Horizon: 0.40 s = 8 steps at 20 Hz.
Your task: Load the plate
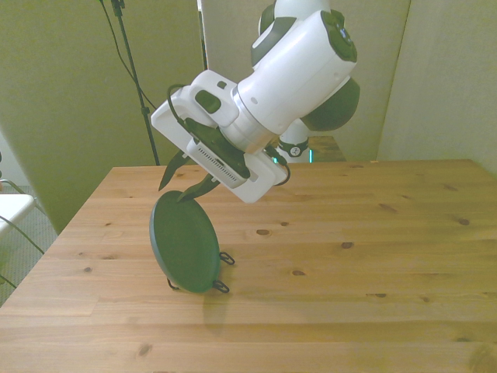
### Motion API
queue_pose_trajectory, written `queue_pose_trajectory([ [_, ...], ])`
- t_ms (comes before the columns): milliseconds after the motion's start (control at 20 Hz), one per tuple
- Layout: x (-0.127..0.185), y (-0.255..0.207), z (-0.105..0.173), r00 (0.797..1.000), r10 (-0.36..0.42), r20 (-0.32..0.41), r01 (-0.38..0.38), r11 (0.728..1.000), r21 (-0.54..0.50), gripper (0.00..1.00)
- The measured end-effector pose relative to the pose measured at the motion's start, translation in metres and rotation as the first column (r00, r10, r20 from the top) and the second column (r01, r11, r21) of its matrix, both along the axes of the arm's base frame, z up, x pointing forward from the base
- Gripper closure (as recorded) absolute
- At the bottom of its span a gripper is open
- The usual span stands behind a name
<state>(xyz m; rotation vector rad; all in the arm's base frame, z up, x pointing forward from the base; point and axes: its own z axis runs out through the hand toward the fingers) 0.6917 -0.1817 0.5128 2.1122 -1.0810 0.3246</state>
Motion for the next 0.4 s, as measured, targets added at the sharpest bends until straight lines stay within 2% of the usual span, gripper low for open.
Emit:
queue_pose_trajectory([
  [200, -0.024, 0.034, 0.054, 0.999, 0.011, 0.051, -0.019, 0.988, 0.156, 0.00],
  [300, -0.042, 0.060, 0.083, 0.997, 0.029, 0.072, -0.046, 0.965, 0.258, 0.00],
  [400, -0.062, 0.086, 0.103, 0.995, 0.040, 0.093, -0.071, 0.930, 0.361, 0.00],
])
